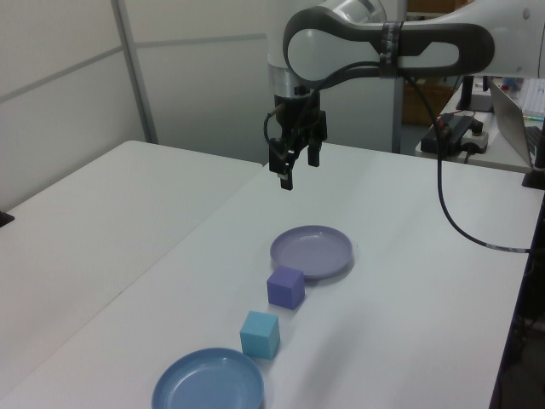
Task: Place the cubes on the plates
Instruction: 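Lower the open gripper onto the purple cube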
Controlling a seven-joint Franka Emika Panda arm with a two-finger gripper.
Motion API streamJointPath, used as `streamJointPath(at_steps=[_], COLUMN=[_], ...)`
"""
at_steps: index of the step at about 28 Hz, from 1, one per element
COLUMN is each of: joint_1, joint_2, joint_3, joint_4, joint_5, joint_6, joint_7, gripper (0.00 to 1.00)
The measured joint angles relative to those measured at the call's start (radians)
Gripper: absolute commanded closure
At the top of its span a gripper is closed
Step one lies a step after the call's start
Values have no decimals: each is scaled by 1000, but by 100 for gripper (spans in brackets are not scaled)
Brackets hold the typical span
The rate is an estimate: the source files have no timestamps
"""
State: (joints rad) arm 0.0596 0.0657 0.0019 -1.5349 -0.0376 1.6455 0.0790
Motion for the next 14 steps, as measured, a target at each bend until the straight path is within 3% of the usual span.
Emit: streamJointPath(at_steps=[6,14], joint_1=[1,2], joint_2=[21,128], joint_3=[0,0], joint_4=[-12,-28], joint_5=[40,26], joint_6=[0,48], joint_7=[0,0], gripper=[0,0])
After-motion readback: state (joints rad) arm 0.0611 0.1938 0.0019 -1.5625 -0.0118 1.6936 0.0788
